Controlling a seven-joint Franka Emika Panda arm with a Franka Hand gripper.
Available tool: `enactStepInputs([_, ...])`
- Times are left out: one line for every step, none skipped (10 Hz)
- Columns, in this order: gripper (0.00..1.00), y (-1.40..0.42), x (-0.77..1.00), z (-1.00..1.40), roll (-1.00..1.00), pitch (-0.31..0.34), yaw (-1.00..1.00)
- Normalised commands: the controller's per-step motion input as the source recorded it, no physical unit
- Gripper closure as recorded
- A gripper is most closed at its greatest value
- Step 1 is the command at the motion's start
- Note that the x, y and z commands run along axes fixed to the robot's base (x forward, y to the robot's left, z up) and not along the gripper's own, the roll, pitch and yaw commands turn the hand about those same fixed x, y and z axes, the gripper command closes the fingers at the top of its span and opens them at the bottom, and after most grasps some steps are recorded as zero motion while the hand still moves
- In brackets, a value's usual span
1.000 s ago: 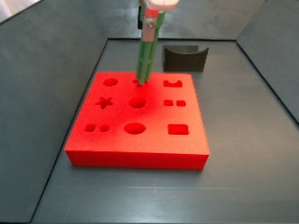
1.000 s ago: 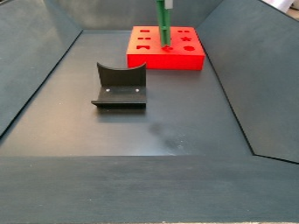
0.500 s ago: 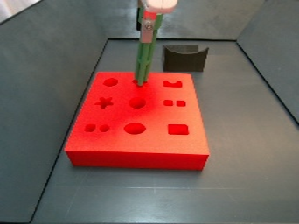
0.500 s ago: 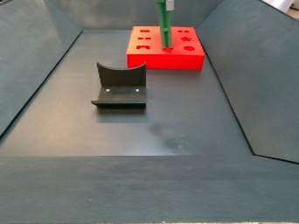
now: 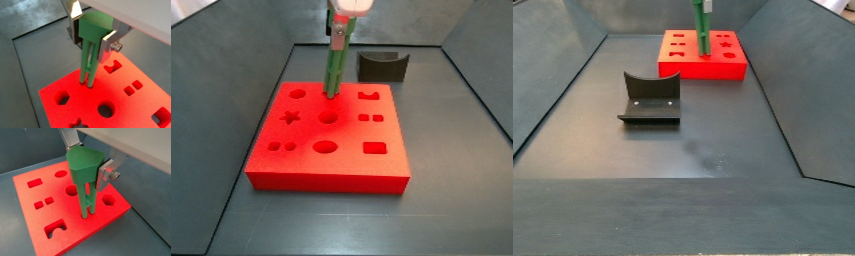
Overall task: Pick up the 3 prong object. Move up. Move to above the board. Insert the 3 prong object.
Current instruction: Insert the 3 prong object.
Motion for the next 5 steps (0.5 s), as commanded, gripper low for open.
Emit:
enactStepInputs([1.00,0.00,0.00,-0.10,0.00,-0.019,-0.01])
enactStepInputs([1.00,-0.03,0.00,-0.08,0.00,-0.026,0.00])
enactStepInputs([1.00,-0.06,0.00,-0.06,0.00,-0.020,0.00])
enactStepInputs([1.00,-0.07,0.00,-0.05,0.00,-0.017,0.00])
enactStepInputs([1.00,-0.01,0.00,-0.07,0.00,-0.023,0.00])
